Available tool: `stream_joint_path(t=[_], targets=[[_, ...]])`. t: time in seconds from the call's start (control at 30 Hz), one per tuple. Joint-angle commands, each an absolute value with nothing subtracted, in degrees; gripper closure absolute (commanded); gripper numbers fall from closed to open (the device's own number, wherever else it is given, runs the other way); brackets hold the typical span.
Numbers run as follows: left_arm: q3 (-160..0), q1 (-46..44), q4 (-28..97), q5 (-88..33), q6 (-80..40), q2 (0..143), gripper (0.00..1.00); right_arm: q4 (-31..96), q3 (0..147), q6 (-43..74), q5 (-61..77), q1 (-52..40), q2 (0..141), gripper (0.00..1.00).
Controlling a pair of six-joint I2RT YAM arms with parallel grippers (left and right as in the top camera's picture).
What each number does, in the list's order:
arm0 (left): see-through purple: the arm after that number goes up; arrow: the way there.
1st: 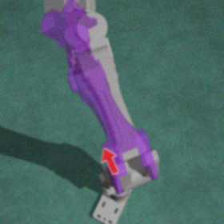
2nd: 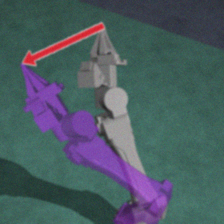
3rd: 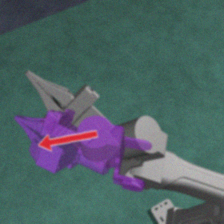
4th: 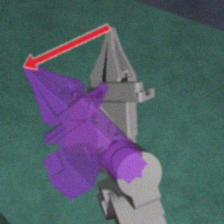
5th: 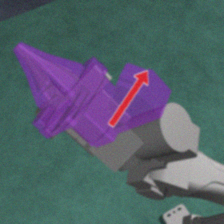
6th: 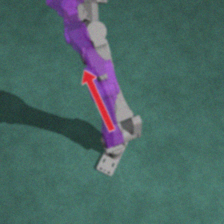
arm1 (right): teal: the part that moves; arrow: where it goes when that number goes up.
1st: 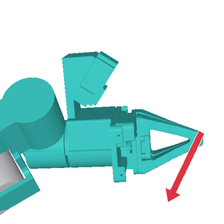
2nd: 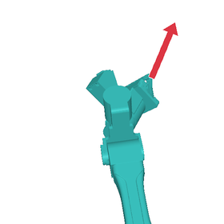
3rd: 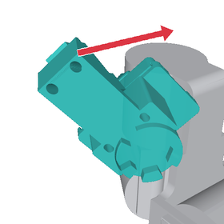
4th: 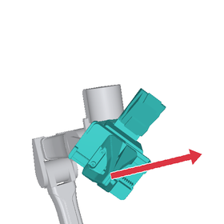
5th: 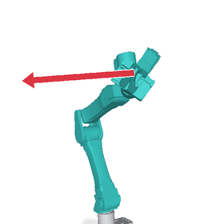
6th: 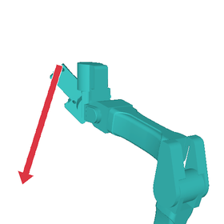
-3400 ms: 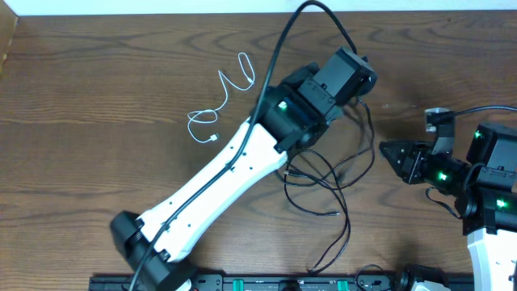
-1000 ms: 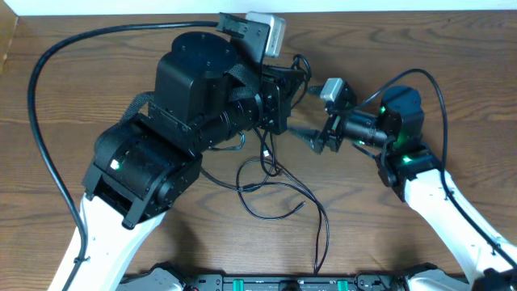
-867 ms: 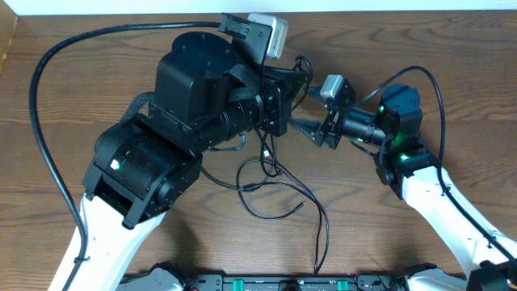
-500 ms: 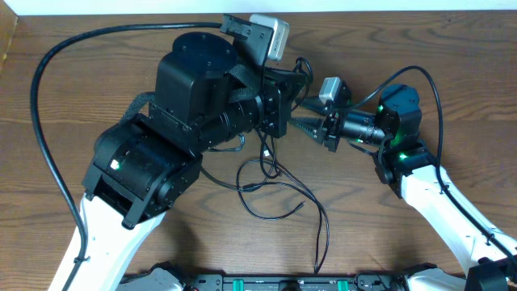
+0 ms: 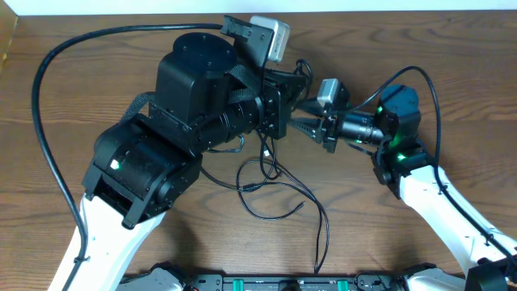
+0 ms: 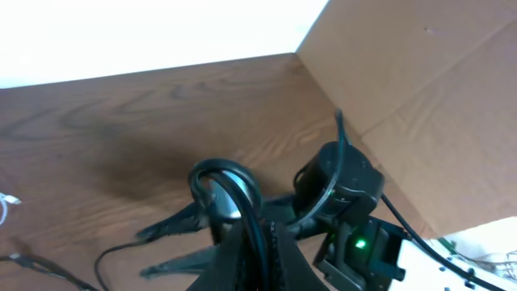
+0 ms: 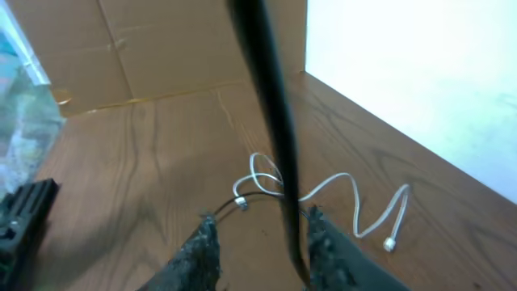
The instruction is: Untangle cables
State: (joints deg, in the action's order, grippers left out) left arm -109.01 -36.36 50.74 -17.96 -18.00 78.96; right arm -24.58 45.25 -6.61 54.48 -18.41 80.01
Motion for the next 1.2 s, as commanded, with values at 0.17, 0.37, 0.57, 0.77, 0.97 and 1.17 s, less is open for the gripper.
stream_joint_path(t=[0.17,0.37,0.57,0.77,0.97,1.17], targets=[[-109.62,-35.35,50.48,-19.88,-16.23,78.65,0.92,-20.56,45.58,-6.22,55.94,-18.06,80.14,0.99],[-109.62,-31.18,49.93,-19.88,-15.18,78.67,0.92,-19.29,45.58,-5.13,78.54,-12.23,80.14,0.99],[-109.62,-29.17,47.05,-19.92,-15.53,79.02,0.92,-19.05,45.58,-1.89,89.1,-13.28,80.14,0.97],[-109.62,-29.15,45.1,-19.92,-17.87,79.75,0.92,-18.5,45.58,-1.74,89.1,-16.69,80.14,0.89],[-109.62,-29.17,44.07,-19.92,-20.56,80.38,0.92,-18.41,45.58,-1.76,87.81,-20.4,80.14,0.76],[-109.62,-29.17,43.35,-19.94,-21.82,80.82,0.92,-18.39,45.58,-1.76,83.29,-23.07,80.14,0.53]])
